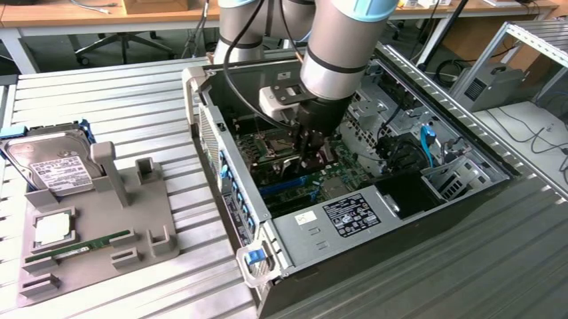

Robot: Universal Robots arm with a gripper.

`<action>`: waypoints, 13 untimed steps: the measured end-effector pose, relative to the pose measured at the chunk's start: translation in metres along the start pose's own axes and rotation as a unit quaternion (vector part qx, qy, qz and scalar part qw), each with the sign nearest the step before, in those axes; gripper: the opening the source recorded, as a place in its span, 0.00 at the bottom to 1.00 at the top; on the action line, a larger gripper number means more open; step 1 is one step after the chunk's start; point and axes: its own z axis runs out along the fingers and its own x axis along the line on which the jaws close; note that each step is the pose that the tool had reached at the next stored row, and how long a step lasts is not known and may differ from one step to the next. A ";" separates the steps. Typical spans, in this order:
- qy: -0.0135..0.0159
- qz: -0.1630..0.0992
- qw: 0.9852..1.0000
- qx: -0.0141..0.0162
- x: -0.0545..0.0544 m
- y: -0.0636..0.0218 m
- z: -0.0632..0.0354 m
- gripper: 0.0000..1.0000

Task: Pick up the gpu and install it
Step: 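Insert the gpu into the slot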

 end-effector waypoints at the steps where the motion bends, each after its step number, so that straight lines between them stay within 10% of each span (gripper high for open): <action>1: 0.000 0.000 1.000 0.000 0.000 0.0002 -0.0001 0.27; 13: 0.001 0.000 1.000 0.000 0.000 0.0025 0.0003 0.27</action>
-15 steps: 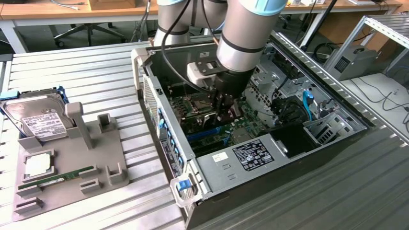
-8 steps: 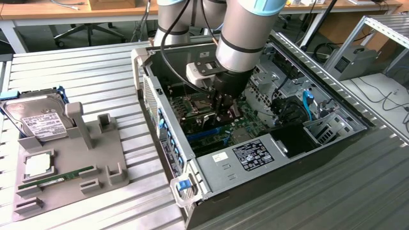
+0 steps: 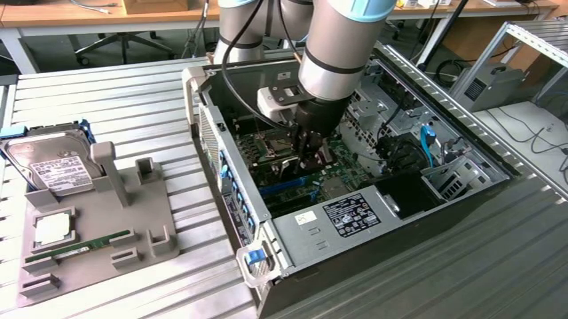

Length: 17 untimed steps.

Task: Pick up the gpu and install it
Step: 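Insert the gpu into the slot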

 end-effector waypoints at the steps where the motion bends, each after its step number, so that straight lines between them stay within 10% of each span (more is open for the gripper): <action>1: 0.000 0.000 1.000 0.000 0.000 0.0001 0.0000 0.27; 17: 0.000 0.000 1.000 0.000 0.000 0.0037 0.0003 0.27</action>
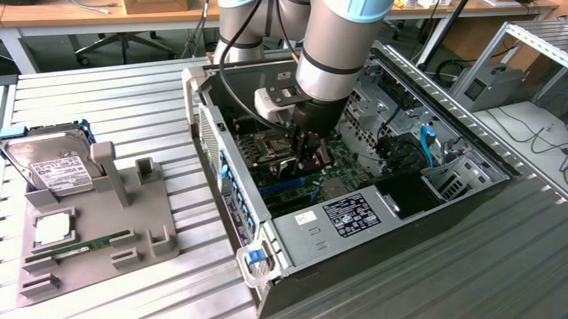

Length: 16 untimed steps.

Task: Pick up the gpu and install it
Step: 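Insert the gpu into the slot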

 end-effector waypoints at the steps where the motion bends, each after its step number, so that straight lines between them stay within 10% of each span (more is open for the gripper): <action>1: 0.000 0.000 1.000 0.000 0.000 0.0001 0.0000 0.27; 16: 0.000 0.000 1.000 0.000 0.000 0.0022 0.0007 0.27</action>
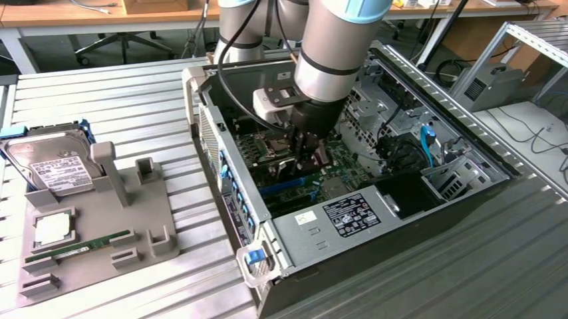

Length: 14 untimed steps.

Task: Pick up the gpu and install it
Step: 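Insert the gpu into the slot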

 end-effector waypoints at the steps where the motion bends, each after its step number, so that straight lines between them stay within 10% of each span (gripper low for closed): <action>1: 0.000 0.000 1.000 0.000 0.000 0.0001 0.0003 0.27; 14: 0.000 0.001 1.000 0.000 0.000 0.0002 0.0048 0.27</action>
